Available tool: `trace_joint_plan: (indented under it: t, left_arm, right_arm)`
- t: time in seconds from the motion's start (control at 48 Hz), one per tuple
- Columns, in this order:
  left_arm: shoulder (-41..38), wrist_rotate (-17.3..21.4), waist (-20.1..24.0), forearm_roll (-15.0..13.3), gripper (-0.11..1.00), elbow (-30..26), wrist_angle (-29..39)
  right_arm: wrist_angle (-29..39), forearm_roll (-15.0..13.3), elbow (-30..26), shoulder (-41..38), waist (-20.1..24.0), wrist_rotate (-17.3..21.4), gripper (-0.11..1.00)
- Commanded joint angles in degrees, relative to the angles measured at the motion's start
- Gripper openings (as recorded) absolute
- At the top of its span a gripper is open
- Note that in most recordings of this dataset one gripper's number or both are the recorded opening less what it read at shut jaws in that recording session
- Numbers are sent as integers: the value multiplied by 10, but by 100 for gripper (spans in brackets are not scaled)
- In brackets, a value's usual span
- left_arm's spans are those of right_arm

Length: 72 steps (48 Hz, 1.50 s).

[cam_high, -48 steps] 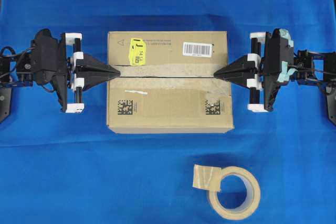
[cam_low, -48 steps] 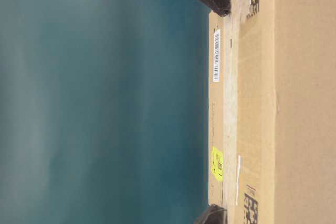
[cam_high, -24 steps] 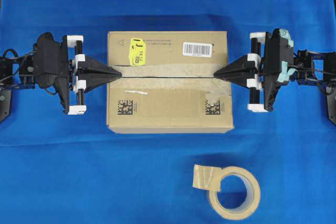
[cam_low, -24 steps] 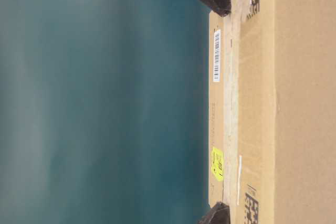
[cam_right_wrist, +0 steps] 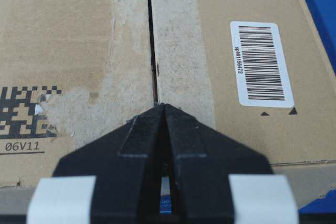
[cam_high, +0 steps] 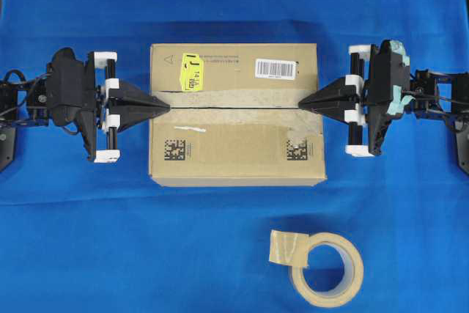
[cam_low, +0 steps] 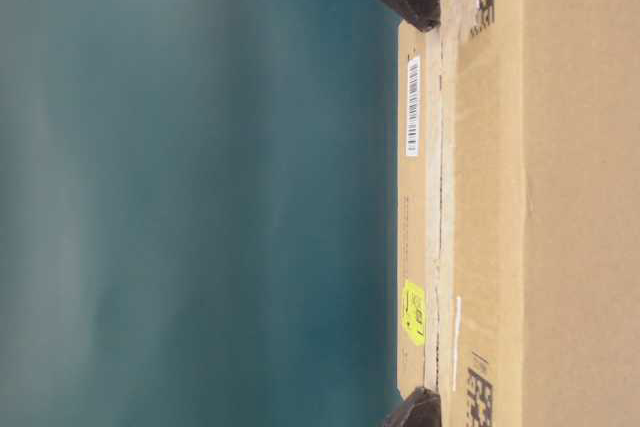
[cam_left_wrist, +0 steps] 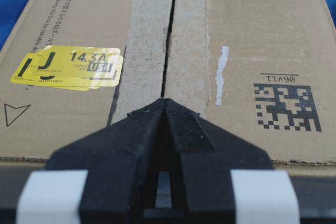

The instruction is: Close the cardboard box.

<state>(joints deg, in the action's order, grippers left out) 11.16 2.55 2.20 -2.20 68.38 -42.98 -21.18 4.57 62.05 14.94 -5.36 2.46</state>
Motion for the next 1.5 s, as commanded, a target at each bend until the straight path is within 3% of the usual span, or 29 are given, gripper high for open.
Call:
trace_joint_plan:
  t: [0.0,1.479]
  left_arm:
    - [4,0,-4,2,0,-4,-3]
    - [4,5,10,1,0,-6,-1]
  right_arm:
    - [1,2,-7,0,-6,1,0]
    - [2,2,-7,1,-6,1,0]
